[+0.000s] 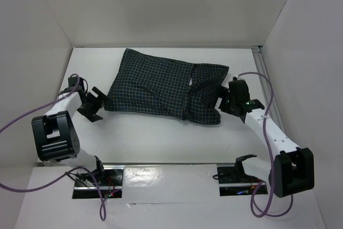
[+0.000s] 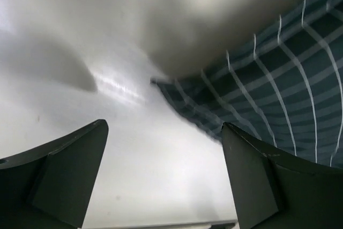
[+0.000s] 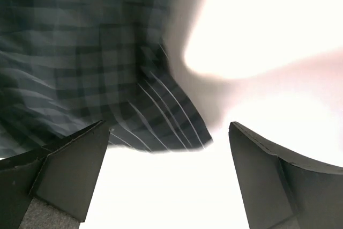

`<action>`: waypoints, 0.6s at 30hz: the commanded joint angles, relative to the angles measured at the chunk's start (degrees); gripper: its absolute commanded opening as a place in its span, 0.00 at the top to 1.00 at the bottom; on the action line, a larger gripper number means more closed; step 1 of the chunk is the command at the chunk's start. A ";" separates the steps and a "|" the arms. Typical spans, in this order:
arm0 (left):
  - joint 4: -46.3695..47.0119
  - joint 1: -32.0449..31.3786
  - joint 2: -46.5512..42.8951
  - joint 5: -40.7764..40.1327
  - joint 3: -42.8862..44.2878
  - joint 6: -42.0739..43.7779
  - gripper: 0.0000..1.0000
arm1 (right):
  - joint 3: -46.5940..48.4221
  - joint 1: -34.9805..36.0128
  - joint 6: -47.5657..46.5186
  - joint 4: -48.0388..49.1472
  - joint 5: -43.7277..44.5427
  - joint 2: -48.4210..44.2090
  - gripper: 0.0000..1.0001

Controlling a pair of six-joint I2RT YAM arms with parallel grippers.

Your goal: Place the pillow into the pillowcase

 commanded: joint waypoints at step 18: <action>20.53 -2.23 7.36 5.36 2.88 -4.88 1.00 | -10.96 -0.89 -1.21 15.26 -15.73 10.18 0.13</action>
